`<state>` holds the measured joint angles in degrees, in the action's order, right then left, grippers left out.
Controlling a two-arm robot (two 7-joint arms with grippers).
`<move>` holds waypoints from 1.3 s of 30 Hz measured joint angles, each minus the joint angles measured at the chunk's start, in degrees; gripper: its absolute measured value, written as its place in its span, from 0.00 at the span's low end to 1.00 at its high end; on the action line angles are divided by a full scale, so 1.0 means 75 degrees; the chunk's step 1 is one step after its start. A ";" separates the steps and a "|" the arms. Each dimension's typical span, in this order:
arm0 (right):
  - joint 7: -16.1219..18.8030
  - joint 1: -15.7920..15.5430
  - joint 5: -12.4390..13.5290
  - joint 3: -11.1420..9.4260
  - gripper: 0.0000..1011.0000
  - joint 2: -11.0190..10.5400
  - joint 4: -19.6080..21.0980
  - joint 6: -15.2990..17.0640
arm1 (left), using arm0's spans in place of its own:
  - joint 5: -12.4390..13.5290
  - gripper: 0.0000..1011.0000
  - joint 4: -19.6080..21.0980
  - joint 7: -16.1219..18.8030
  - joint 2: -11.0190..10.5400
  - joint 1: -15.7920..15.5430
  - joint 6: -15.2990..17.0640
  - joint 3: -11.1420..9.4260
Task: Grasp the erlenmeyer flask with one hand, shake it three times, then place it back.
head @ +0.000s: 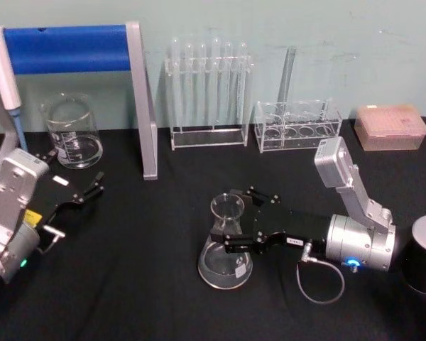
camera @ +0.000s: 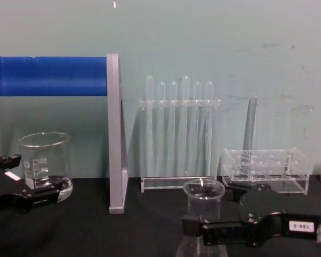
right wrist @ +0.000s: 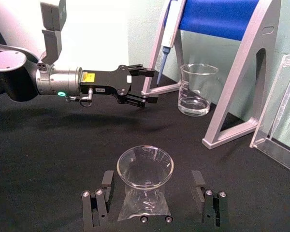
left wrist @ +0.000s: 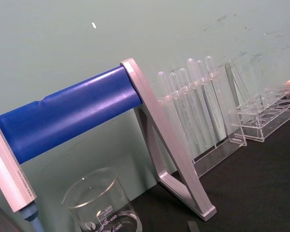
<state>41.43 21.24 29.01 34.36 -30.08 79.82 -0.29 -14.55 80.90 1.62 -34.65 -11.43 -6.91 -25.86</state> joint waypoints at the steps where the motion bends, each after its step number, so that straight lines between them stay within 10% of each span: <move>1: 0.0000 -0.0001 -0.0001 0.0000 0.99 0.0000 0.0001 0.0000 | 0.0000 0.99 0.0000 0.0000 0.0000 0.0000 0.0000 0.0000; 23: 0.0003 -0.0004 0.0001 -0.0007 0.98 -0.0002 0.0007 -0.0009 | 0.0000 0.99 0.0000 0.0000 0.0000 0.0000 0.0000 0.0000; 39: 0.0012 -0.0004 0.0010 -0.0007 0.56 -0.0002 0.0007 -0.0009 | 0.0000 0.99 0.0000 0.0000 0.0000 0.0000 0.0000 0.0000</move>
<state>41.52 21.21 29.09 34.30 -30.09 79.88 -0.36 -14.55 80.90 1.62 -34.65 -11.43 -6.91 -25.86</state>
